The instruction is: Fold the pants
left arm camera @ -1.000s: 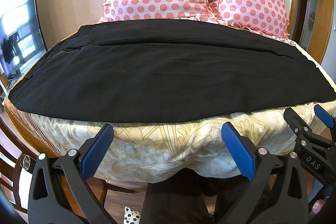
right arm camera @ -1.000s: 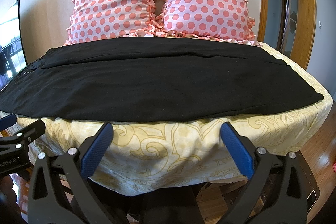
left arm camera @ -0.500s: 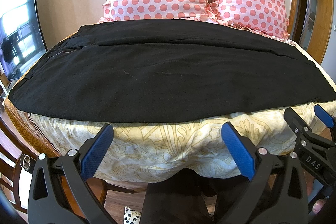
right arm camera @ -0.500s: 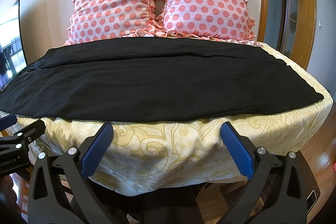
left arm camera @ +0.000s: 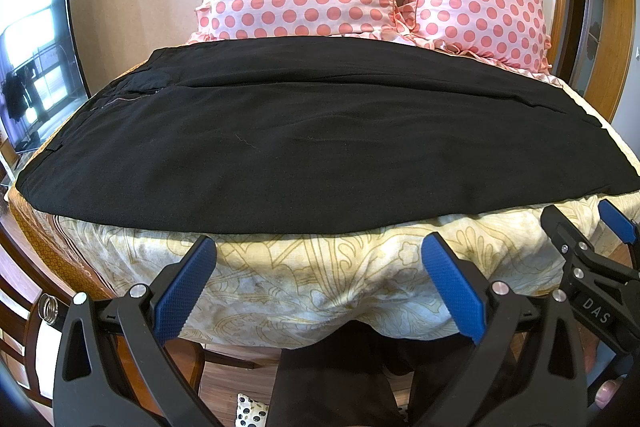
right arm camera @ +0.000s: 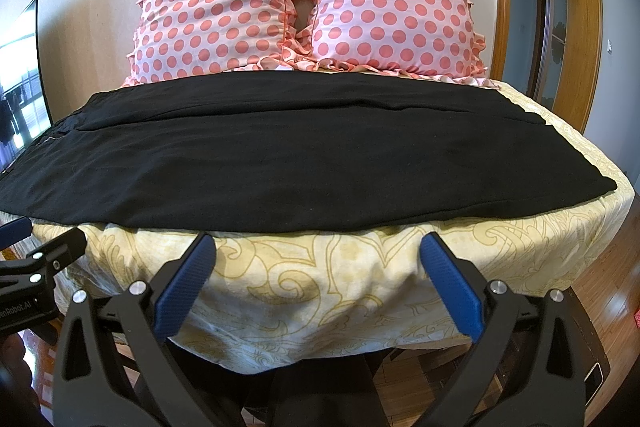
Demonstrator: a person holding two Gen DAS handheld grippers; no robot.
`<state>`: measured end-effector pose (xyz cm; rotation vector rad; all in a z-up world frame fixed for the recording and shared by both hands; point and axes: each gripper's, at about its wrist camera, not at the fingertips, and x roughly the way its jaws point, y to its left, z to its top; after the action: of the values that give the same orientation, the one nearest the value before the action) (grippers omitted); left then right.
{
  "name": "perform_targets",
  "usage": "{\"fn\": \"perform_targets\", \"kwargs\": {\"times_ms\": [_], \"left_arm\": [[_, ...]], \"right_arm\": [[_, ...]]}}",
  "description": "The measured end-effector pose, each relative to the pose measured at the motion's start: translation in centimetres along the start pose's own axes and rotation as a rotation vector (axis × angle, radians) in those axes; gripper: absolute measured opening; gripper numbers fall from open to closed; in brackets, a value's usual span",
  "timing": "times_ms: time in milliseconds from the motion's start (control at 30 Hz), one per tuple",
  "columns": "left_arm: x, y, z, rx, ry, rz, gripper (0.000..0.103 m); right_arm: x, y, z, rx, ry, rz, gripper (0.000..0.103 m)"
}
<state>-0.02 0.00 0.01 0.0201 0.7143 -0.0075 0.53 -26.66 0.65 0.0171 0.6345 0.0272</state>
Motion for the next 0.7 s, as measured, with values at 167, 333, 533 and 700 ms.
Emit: {"fn": "perform_targets", "kwargs": {"times_ms": [167,333,533,700], "left_arm": [[0.0,0.0,0.0,0.0,0.0,0.0,0.102],[0.0,0.0,0.0,0.0,0.0,0.0,0.102],[0.0,0.0,0.0,0.0,0.0,0.0,0.102],[0.0,0.0,0.0,0.0,0.0,0.0,0.102]], "right_arm": [[0.0,0.0,0.0,0.0,0.0,0.0,0.101],[-0.01,0.0,0.0,0.0,0.0,0.0,0.101],[-0.01,-0.01,0.0,0.0,-0.001,0.0,0.101],[-0.11,0.16,0.09,0.0,-0.001,0.0,0.101]]}}
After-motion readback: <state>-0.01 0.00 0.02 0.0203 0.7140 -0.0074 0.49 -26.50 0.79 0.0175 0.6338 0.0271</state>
